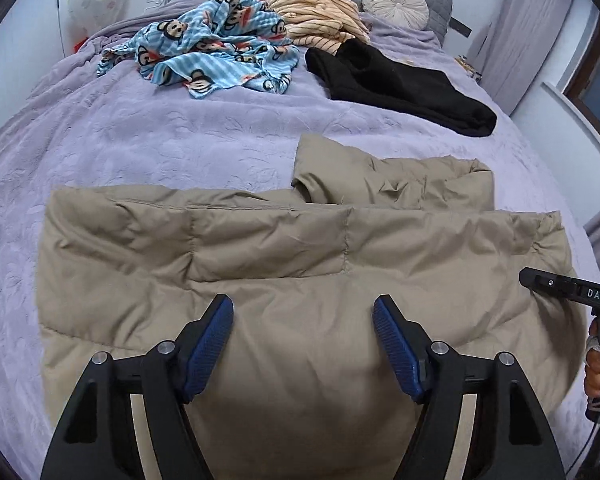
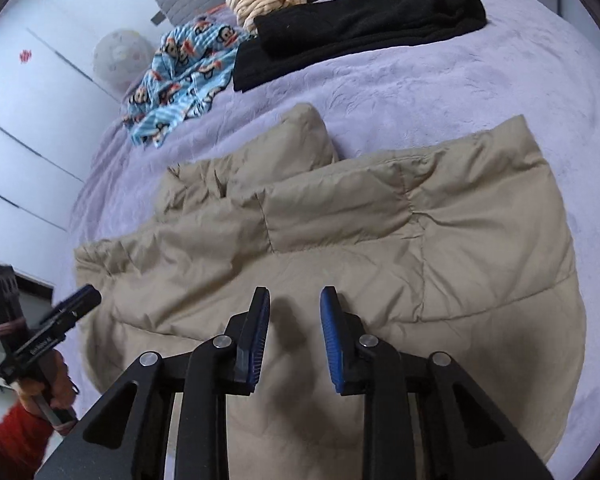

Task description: Fold large clothes

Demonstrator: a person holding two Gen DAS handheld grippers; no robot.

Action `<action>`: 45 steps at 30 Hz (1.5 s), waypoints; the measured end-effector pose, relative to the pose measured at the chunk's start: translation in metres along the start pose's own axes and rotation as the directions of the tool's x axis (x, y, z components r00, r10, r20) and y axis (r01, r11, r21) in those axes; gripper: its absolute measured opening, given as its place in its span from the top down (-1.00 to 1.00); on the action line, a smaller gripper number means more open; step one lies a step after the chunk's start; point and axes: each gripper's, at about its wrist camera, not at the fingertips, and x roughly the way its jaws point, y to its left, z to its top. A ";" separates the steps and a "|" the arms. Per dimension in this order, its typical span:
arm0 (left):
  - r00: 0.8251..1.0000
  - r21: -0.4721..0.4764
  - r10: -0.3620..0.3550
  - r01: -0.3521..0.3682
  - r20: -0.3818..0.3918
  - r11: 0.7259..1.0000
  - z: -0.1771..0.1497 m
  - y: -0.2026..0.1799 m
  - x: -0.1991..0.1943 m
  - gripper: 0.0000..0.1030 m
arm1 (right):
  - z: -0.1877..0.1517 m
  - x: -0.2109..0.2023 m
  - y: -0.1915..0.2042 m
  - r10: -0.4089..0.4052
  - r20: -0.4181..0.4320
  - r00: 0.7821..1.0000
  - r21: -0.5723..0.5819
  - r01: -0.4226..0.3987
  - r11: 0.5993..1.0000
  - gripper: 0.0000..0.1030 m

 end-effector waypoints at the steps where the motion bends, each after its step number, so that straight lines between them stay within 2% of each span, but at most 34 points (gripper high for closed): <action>1: 1.000 -0.011 0.015 -0.015 -0.007 1.000 0.002 0.000 0.013 -0.45 | 0.001 0.011 0.001 -0.019 -0.004 1.000 -0.017 0.019 1.000 0.44; 4: 0.998 -0.041 0.063 -0.062 0.017 0.997 0.012 0.001 0.040 -0.45 | 0.010 0.037 -0.008 -0.053 0.007 0.999 -0.016 0.053 0.998 0.50; 9: 0.995 -0.030 0.096 -0.096 -0.001 0.995 0.030 -0.001 0.067 -0.45 | 0.028 0.061 -0.019 -0.040 0.007 0.999 0.006 0.040 0.999 0.52; 13: 0.995 -0.002 0.102 -0.102 -0.014 0.995 0.044 0.007 0.064 -0.45 | 0.040 0.070 -0.025 -0.027 -0.018 0.999 0.024 0.027 0.999 0.55; 15: 0.985 0.028 0.168 -0.169 0.022 0.985 0.046 0.021 0.052 -0.45 | 0.046 0.064 -0.028 -0.019 -0.033 0.999 0.023 0.019 1.000 0.60; 18: 0.966 0.002 0.256 -0.256 0.015 0.967 0.044 0.058 0.053 -0.45 | 0.053 0.038 -0.050 -0.127 0.026 0.992 0.025 0.127 0.992 0.60; 19: 0.969 -0.031 0.246 -0.246 -0.005 0.969 0.043 0.072 0.057 -0.46 | 0.054 0.032 -0.065 -0.163 0.039 0.986 0.052 0.161 0.986 0.61; 21: 0.983 -0.088 0.184 -0.185 -0.024 0.979 0.045 0.087 0.067 -0.49 | 0.056 0.031 -0.099 -0.165 0.032 0.986 0.137 0.159 0.978 0.69; 22: 0.982 -0.089 0.187 -0.189 -0.025 0.978 0.047 0.087 0.073 -0.54 | 0.056 0.036 -0.114 -0.145 0.022 0.989 0.187 0.138 0.973 0.85; 24: 0.977 -0.075 0.211 -0.212 -0.017 0.974 0.050 0.081 0.083 -0.58 | 0.057 0.048 -0.133 -0.115 0.020 0.993 0.255 0.106 0.961 0.96; 28: 0.973 -0.085 0.228 -0.230 -0.029 0.970 0.056 0.078 0.090 -0.62 | 0.068 0.068 -0.135 -0.159 0.017 0.987 0.251 0.150 0.956 1.00; 31: 0.966 -0.097 0.254 -0.257 -0.039 0.962 0.056 0.079 0.071 -0.62 | 0.072 0.067 -0.127 -0.191 0.003 0.982 0.231 0.185 0.955 0.99; 32: 0.963 -0.098 0.269 -0.271 -0.033 0.958 0.054 0.079 0.060 -0.62 | 0.071 0.061 -0.125 -0.200 0.001 0.980 0.232 0.194 0.953 0.91; 35: 0.955 -0.097 0.297 -0.295 0.014 0.951 0.041 0.085 0.020 -0.62 | 0.063 0.036 -0.112 -0.210 0.015 0.978 0.222 0.202 0.954 0.87; 38: 0.950 -0.115 0.312 -0.309 0.014 0.944 0.020 0.095 -0.008 -0.62 | 0.037 -0.002 -0.095 -0.206 0.069 0.976 0.179 0.191 0.965 0.87; 43: 0.930 -0.126 0.363 -0.367 -0.053 0.922 -0.018 0.111 -0.009 -0.62 | -0.022 -0.041 -0.074 -0.218 0.120 0.968 0.148 0.200 0.969 0.87; 45: 0.935 -0.146 0.349 -0.355 -0.064 0.924 -0.028 0.116 -0.003 -0.64 | -0.042 -0.040 -0.070 -0.241 0.109 0.965 0.131 0.226 0.965 0.87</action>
